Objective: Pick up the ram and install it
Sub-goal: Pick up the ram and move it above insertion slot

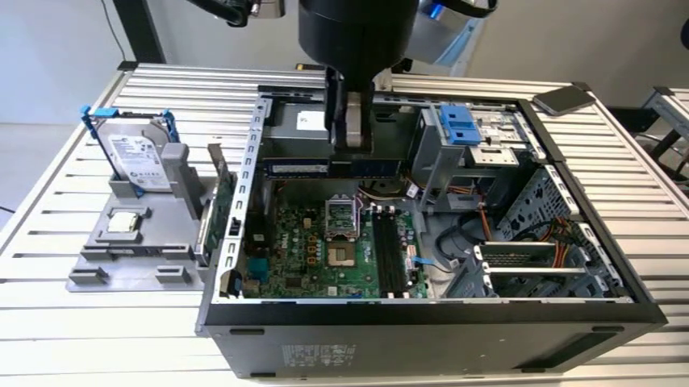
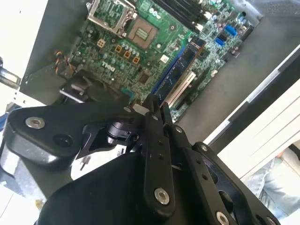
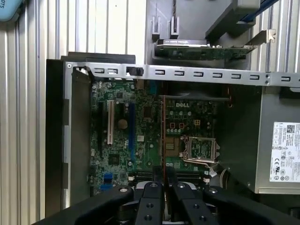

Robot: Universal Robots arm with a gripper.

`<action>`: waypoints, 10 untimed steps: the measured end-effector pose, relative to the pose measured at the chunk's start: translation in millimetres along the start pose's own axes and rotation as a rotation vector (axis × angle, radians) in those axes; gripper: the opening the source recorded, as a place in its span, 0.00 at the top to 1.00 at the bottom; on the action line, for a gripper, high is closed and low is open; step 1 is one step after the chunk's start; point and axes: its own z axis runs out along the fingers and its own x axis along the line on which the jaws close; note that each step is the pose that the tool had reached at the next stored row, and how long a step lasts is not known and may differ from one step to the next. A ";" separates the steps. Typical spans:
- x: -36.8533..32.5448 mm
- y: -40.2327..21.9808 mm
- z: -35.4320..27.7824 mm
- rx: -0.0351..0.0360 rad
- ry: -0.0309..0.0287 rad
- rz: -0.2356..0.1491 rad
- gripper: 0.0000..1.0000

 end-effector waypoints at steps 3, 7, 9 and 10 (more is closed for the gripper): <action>0.1 -9.0 -0.1 0.0001 -0.0001 0.000 1.00; 0.3 -20.3 -0.2 0.0000 0.0000 0.000 1.00; 0.4 -25.2 -0.2 0.0001 0.0000 0.000 1.00; 0.4 -27.7 -0.3 0.0000 0.0000 0.000 1.00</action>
